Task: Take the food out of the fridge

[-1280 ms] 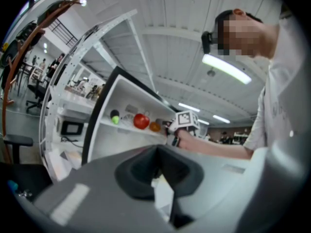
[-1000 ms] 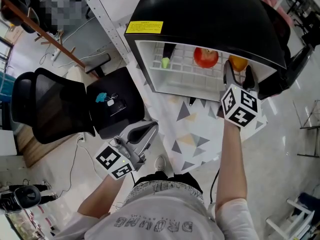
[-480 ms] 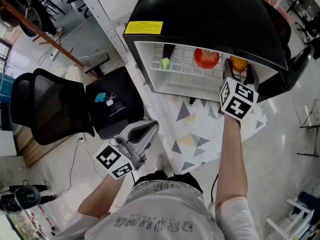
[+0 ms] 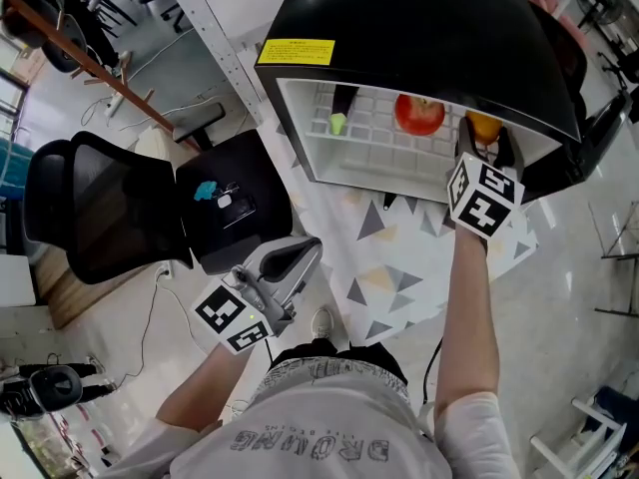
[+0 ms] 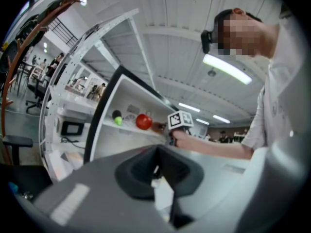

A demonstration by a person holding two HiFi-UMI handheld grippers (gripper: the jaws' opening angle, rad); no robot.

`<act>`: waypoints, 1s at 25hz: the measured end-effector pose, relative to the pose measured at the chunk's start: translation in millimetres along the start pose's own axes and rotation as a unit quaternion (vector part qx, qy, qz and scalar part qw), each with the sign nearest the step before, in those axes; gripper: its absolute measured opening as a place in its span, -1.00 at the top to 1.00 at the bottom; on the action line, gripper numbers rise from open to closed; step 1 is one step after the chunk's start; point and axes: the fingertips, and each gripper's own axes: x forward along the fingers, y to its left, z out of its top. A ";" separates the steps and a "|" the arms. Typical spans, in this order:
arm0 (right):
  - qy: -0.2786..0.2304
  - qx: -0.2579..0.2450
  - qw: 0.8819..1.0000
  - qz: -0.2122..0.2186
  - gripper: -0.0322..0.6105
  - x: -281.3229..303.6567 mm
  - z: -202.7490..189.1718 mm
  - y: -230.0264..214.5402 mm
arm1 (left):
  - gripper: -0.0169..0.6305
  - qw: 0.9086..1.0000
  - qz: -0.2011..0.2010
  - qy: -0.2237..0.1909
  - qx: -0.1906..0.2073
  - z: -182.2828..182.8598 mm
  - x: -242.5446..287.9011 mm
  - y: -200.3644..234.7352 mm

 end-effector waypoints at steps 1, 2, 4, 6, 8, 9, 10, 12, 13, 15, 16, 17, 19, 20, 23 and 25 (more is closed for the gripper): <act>-0.001 0.001 1.000 0.000 0.05 -0.7 0.3 -0.1 | 0.93 1.000 0.000 0.000 0.000 0.3 -0.5 -0.5; -0.001 0.001 1.000 0.001 0.05 -1.6 0.5 -0.2 | 0.93 1.000 0.000 0.000 0.001 0.4 -0.9 -1.2; -0.003 0.000 1.000 0.002 0.05 -3.9 0.5 0.0 | 0.93 1.000 -0.001 0.000 0.002 0.2 -2.0 -2.7; -0.005 -0.001 1.000 0.005 0.05 -7.2 0.9 0.4 | 0.93 1.000 -0.001 -0.001 0.003 0.2 -3.8 -4.3; -0.007 -0.002 1.000 0.008 0.05 -11.9 1.9 1.2 | 0.93 1.000 -0.001 -0.002 0.004 0.4 -6.6 -6.0; -0.008 -0.003 1.000 0.009 0.05 -14.8 2.5 2.0 | 0.93 1.000 -0.001 -0.002 0.004 0.4 -8.3 -7.2; -0.009 -0.004 1.000 0.010 0.05 -17.8 3.0 2.7 | 0.93 1.000 -0.001 -0.003 0.004 0.3 -10.0 -8.6; -0.011 -0.005 1.000 0.012 0.05 -23.9 4.0 3.8 | 0.93 1.000 -0.002 -0.004 0.005 0.1 -13.0 -12.1; -0.013 -0.005 1.000 0.014 0.05 -26.9 4.5 4.3 | 0.93 1.000 -0.002 -0.005 0.006 0.2 -14.5 -13.9; -0.017 -0.004 1.000 0.017 0.05 -33.2 5.6 5.5 | 0.93 1.000 -0.003 -0.007 0.008 0.1 -18.0 -17.2; -0.019 -0.004 1.000 0.018 0.05 -36.5 6.1 6.0 | 0.93 1.000 -0.003 -0.007 0.009 -0.4 -20.0 -18.5; -0.021 -0.003 1.000 0.019 0.05 -40.0 6.5 6.4 | 0.93 1.000 -0.003 -0.007 0.009 -1.1 -22.1 -19.8; -0.024 -0.003 0.999 0.021 0.05 -47.6 7.6 7.2 | 0.93 1.000 -0.002 -0.008 0.009 -2.4 -26.7 -22.8; -0.026 -0.004 0.999 0.023 0.05 -51.6 8.4 7.6 | 0.93 1.000 -0.002 -0.008 0.010 -2.7 -29.0 -24.6; -0.031 -0.005 0.999 0.028 0.05 -63.3 11.2 9.4 | 0.93 1.000 -0.003 -0.010 0.012 -3.4 -34.1 -30.3; -0.035 -0.003 0.999 0.033 0.05 -71.1 11.9 10.4 | 0.93 1.000 -0.005 -0.012 0.013 -4.0 -36.4 -34.3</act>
